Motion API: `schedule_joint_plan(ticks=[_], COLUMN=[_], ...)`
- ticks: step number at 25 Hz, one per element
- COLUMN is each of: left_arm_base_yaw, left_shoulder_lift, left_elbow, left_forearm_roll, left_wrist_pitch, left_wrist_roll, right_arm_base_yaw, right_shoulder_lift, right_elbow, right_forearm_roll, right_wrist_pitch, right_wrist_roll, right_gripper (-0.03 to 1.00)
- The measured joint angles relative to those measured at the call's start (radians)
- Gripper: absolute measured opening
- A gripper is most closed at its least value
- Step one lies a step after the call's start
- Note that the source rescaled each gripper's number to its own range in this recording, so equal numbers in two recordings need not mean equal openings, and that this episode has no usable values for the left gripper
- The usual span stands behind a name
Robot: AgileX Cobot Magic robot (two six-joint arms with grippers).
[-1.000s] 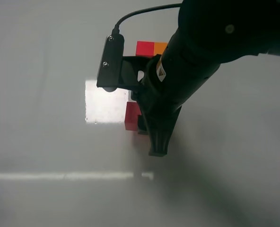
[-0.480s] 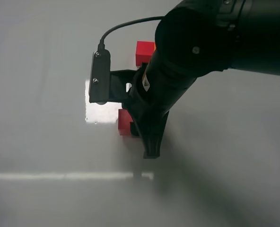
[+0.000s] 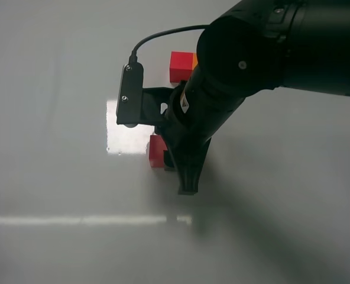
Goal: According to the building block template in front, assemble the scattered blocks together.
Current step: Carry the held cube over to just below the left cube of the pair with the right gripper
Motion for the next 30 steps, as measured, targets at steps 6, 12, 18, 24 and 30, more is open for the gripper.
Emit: schedule_joint_plan(ticks=[6,12,18,24,30], left_arm_base_yaw=[0.0,0.0,0.0,0.0,0.0], left_shoulder_lift=[0.0,0.0,0.0,0.0,0.0], left_elbow=[0.0,0.0,0.0,0.0,0.0], left_forearm_roll=[0.0,0.0,0.0,0.0,0.0], left_wrist_pitch=[0.0,0.0,0.0,0.0,0.0], left_wrist_roll=[0.0,-0.001,-0.001,-0.001,-0.001], right_arm_base_yaw=[0.0,0.0,0.0,0.0,0.0], right_shoulder_lift=[0.0,0.0,0.0,0.0,0.0], right_elbow=[0.007,0.008,0.008,0.008,0.008], right_forearm_roll=[0.036,0.042,0.043,0.047,0.052], right_wrist_pitch=[-0.024,-0.026,-0.029,-0.029,-0.029], right_wrist_roll=[-0.034,-0.047,-0.05,-0.05,-0.047], right_gripper=[0.0,0.0,0.0,0.0,0.0])
